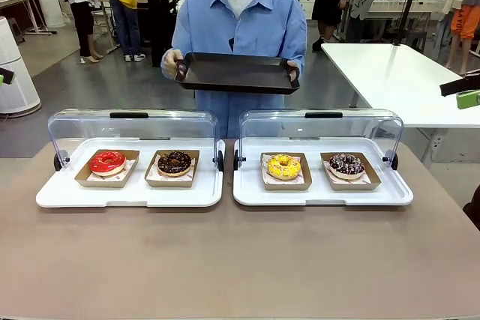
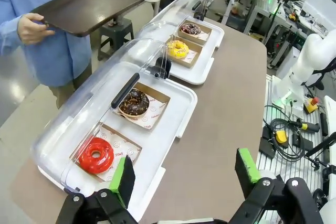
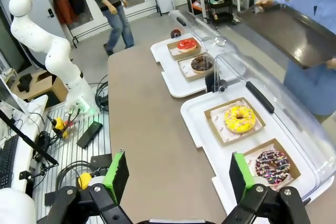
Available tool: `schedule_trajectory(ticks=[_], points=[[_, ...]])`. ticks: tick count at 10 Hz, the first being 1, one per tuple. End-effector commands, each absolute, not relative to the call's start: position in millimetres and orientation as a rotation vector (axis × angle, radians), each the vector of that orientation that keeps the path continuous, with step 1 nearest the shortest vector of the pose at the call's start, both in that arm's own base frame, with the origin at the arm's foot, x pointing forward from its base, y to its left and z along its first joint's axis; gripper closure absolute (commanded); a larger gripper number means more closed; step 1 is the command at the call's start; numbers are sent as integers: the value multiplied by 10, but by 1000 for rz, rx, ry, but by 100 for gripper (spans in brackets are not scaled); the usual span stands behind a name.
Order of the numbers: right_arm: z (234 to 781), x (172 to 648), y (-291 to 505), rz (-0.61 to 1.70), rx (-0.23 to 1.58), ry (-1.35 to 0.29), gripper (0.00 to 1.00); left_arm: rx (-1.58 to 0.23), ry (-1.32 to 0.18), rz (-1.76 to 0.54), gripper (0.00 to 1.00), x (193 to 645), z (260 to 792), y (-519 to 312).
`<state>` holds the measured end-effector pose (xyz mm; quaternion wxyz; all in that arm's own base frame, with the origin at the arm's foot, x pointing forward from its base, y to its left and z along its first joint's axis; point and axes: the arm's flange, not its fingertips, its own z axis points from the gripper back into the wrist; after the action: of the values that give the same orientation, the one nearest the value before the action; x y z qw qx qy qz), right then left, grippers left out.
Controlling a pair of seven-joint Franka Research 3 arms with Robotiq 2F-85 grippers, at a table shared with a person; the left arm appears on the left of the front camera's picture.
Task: Provide the desired donut to the person.
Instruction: Pick up and lift the Paper togo box containing the Donut pointed at by the person.
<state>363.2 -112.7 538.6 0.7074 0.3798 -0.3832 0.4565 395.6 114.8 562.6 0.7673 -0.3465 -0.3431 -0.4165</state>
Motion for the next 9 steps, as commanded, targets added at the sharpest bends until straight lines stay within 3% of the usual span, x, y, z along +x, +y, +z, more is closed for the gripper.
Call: schedule_trajectory(ticks=[1,9], points=[[5383,3634,-1133,1013,845,-854,0,-746,-749,-900,0,3976,5609,1142],[5383,3634,-1133,1013,845,-854,0,-746,-749,-900,0,3976,5609,1142]])
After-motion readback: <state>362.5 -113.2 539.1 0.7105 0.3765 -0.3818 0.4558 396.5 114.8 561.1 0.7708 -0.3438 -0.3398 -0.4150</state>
